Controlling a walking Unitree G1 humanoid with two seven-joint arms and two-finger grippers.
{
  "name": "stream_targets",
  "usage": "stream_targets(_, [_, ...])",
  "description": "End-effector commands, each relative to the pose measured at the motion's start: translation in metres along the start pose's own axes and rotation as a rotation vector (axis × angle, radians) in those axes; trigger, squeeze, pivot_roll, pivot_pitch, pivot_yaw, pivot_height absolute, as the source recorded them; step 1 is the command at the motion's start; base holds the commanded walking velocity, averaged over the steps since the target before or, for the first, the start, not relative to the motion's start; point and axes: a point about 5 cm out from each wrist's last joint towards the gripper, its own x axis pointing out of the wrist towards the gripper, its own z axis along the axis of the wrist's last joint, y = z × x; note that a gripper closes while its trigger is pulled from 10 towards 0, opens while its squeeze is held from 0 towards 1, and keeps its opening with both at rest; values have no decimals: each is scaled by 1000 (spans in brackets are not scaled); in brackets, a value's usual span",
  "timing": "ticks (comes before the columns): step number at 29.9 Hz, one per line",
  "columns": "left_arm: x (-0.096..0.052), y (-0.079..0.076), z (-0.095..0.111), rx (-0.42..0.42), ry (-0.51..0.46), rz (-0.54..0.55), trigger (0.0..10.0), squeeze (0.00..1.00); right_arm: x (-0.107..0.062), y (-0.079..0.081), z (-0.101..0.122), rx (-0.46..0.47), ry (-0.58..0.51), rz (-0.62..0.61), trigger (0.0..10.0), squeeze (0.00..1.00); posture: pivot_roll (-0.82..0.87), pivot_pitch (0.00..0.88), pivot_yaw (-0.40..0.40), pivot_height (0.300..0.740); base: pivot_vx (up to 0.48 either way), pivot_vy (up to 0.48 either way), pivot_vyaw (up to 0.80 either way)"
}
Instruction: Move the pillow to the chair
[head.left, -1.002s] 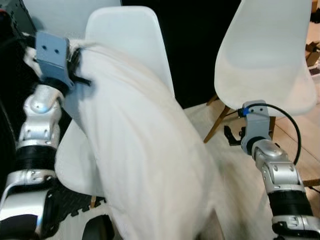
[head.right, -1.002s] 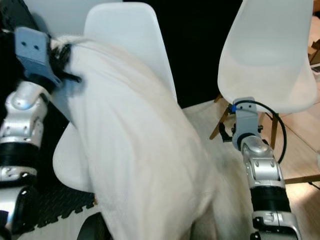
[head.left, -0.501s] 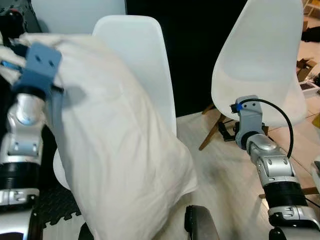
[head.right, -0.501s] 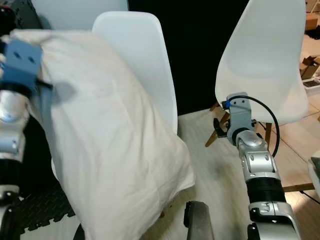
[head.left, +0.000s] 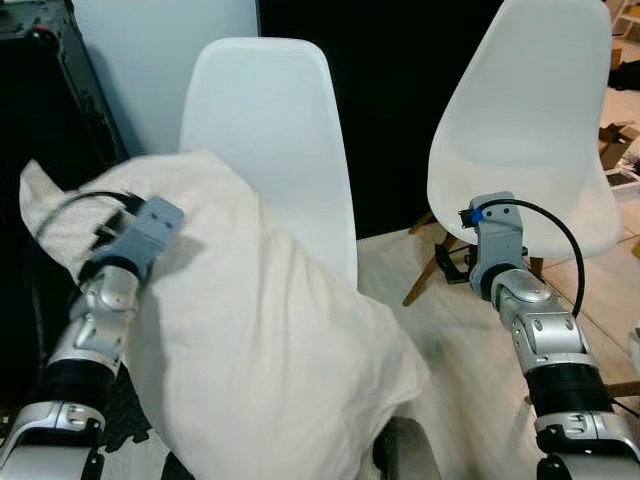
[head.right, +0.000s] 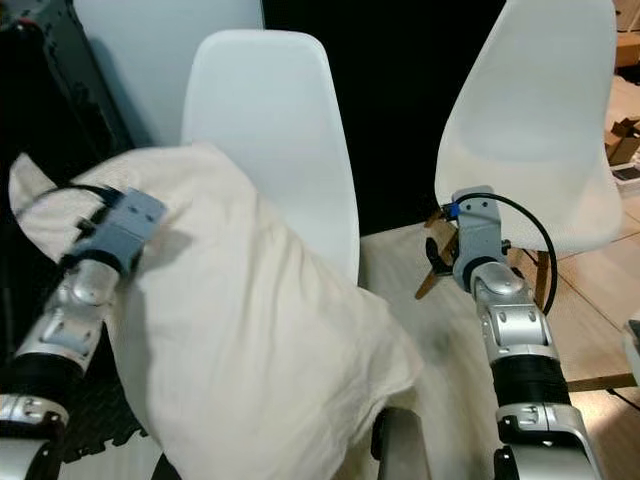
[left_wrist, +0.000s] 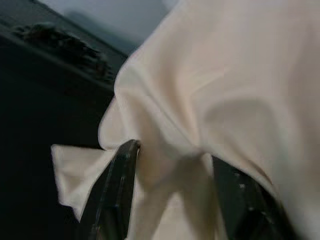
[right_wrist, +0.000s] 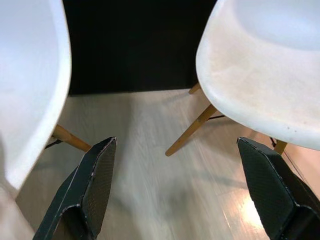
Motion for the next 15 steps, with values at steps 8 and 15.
stream_targets(8, [3, 10, 39, -182, -145, -57, 10000, 1000, 2, 10, -10, 29, 9, 29, 10000, 808, 15, 25, 17, 496, 0, 0, 0])
stream_targets(15, [-2, 17, 83, -604, -348, -101, 10000, 408, 2, 15, -10, 92, -17, 74, 10000, 0, 16, 16, 22, 496, 0, 0, 0])
